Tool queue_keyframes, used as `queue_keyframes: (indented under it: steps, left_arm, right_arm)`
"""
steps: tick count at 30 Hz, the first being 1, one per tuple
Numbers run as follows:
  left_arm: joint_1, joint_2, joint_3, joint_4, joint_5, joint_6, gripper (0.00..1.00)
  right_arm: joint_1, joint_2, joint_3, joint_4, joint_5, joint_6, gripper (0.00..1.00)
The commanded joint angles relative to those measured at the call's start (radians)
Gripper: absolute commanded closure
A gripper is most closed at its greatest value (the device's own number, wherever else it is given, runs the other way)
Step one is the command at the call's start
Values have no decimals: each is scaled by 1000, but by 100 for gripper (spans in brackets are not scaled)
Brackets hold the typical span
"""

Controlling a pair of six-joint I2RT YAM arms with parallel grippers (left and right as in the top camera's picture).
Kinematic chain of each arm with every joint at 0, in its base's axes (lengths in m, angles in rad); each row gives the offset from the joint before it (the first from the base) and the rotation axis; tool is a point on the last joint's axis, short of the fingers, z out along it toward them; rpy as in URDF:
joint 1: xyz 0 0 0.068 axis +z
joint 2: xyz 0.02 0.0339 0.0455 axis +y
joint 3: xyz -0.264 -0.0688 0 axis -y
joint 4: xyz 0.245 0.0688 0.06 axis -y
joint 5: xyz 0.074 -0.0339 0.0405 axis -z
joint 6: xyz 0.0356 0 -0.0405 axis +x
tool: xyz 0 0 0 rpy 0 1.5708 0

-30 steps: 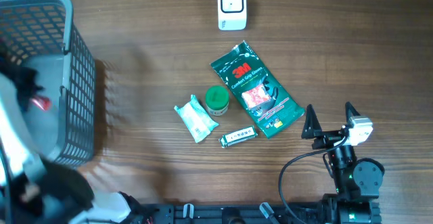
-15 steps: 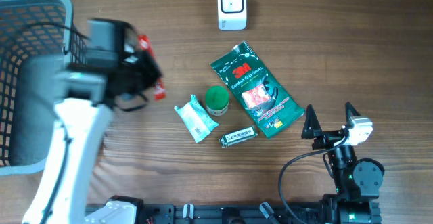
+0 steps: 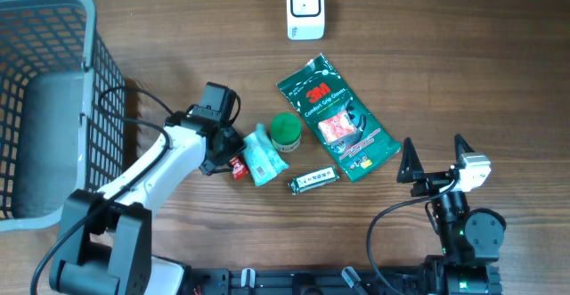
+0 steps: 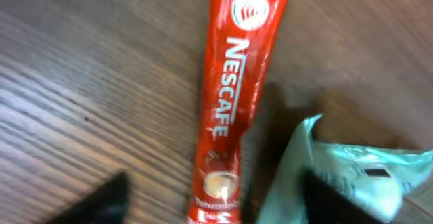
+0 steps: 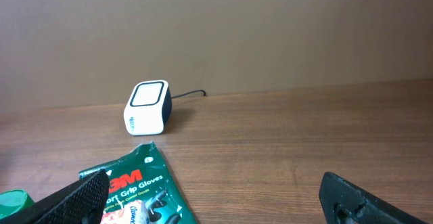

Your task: Scan the item barcode

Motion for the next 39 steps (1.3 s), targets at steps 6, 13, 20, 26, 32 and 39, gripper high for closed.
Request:
queue_keyframes:
  steps: [6,13,20,26,32,39]
  left_arm:
    - [14,-141,769,-319,-423,254,0]
    - [14,-211,1003,300,-650,834,0]
    - [14,-213,996,309,-665,1172,0]
    - [14,-372,838,302,-639,1169,0]
    - [15,-647,604,306,-413,1073,0]
    - [88,-922,388,411,-185,951,0]
  right_arm:
    - [1,-2,-1,3,6,6,0]
    - [1,-2,-1,3,6,6,0]
    - [1,0,-1,3,6,6,0]
    - [1,0,-1,3,6,6,0]
    - [1,0,-1,3,6,7,0]
    - [1,0,-1,3,6,6,0]
